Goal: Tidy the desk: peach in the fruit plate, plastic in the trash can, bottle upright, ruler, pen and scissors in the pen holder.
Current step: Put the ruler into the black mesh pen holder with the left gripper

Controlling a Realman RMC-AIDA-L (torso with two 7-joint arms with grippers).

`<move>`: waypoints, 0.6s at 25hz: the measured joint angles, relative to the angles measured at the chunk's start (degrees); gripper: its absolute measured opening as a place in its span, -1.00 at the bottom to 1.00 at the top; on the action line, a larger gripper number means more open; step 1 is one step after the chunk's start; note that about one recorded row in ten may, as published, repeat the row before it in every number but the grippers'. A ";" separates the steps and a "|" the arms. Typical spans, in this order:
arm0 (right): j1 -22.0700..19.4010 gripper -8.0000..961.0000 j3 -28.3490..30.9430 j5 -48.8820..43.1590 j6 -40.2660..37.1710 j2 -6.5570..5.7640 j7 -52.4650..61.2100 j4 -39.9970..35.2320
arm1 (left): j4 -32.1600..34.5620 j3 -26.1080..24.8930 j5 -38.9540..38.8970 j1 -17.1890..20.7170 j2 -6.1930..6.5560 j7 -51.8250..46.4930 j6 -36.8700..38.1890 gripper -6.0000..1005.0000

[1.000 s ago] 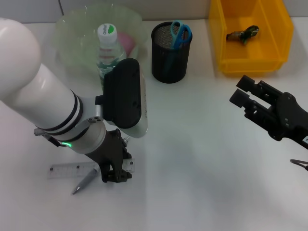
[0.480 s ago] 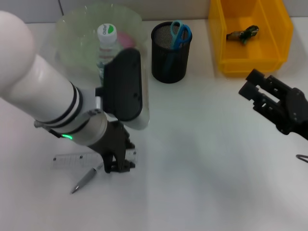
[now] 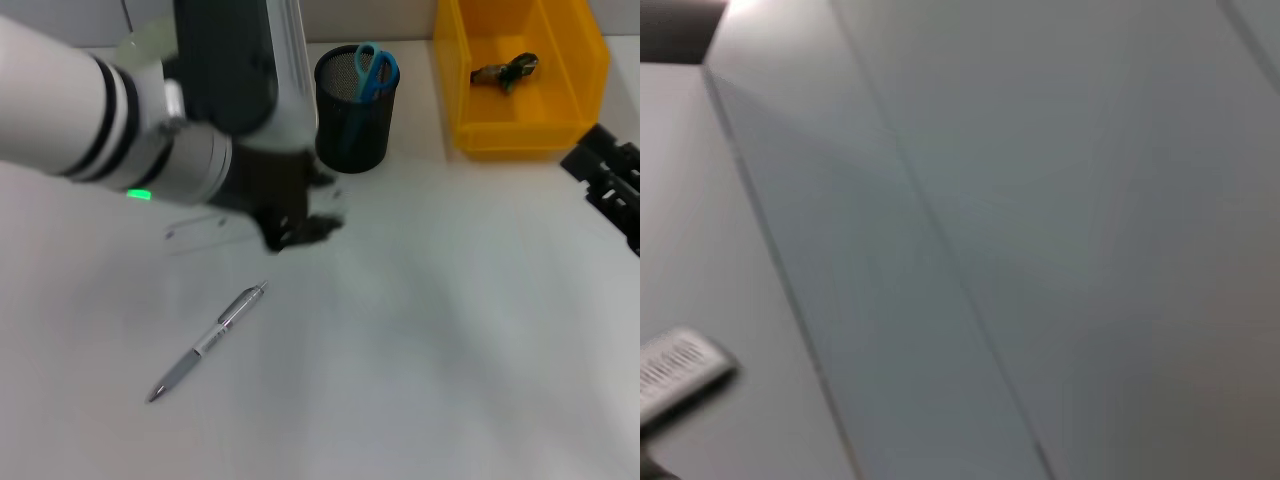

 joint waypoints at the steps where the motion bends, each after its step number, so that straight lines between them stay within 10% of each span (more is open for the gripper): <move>1: -0.23 0.17 0.61 -0.05 0.08 -0.01 -0.09 0.26 | 0.65 -0.72 -1.56 0.11 0.02 0.07 -0.77 -0.21; 15: -1.04 0.17 1.32 -0.37 0.90 0.01 -2.27 2.46 | -10.17 0.71 -40.32 2.72 -0.04 14.44 -37.42 -0.19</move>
